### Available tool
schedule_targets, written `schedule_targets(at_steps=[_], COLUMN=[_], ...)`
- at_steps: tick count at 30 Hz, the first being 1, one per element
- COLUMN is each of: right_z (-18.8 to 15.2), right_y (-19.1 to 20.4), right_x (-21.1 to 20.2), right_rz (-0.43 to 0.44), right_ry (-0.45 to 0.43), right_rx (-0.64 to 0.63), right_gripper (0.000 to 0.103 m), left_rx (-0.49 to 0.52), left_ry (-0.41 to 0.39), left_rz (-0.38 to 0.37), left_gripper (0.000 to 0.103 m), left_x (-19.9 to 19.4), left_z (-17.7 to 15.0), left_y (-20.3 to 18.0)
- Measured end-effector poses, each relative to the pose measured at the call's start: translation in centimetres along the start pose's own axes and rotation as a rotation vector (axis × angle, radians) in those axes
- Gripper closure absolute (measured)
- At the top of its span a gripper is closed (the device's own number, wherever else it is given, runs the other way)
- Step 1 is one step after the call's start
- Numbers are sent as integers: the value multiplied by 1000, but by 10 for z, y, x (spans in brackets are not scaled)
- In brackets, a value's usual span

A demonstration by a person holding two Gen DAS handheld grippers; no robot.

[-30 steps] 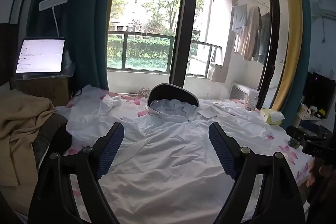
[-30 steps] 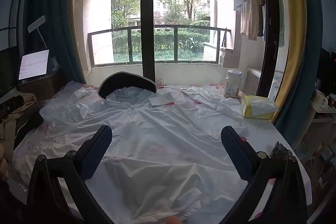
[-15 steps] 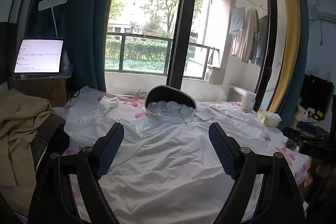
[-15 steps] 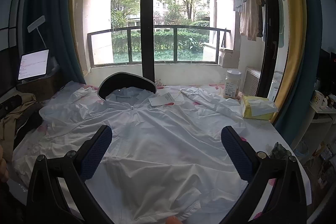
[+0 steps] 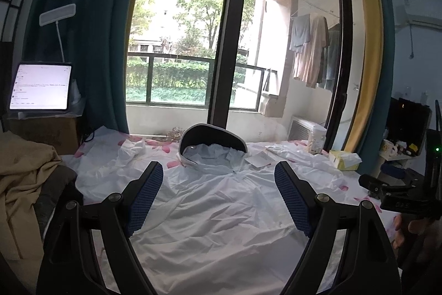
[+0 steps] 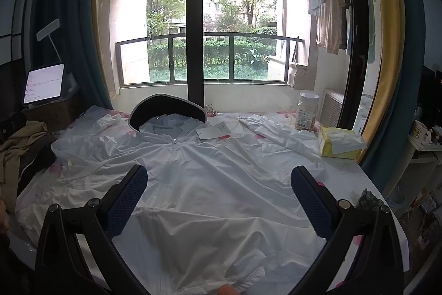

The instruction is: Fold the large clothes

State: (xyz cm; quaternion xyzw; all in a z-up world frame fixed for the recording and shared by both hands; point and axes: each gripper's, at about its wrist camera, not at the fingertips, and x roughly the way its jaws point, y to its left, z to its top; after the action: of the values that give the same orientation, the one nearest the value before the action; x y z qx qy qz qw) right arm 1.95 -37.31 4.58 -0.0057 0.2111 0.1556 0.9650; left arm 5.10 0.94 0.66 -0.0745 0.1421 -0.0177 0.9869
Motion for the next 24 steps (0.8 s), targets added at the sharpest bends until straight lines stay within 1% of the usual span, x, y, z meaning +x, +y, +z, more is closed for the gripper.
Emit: schedule_targets(at_steps=[12, 18, 24], right_z=[2, 4, 13], right_y=[0, -2, -8], right_x=[8, 16, 28], right_rz=[1, 2, 0], right_ry=[5, -3, -8], right_rx=[-12, -6, -4], right_gripper=[1, 1, 1], left_rx=[-11, -17, -20], left_ry=[1, 20, 45], left_rz=[15, 12, 5], left_gripper=[18, 18, 18], left_x=[2, 13, 27], left_z=[-1, 2, 13], left_y=[0, 0, -2])
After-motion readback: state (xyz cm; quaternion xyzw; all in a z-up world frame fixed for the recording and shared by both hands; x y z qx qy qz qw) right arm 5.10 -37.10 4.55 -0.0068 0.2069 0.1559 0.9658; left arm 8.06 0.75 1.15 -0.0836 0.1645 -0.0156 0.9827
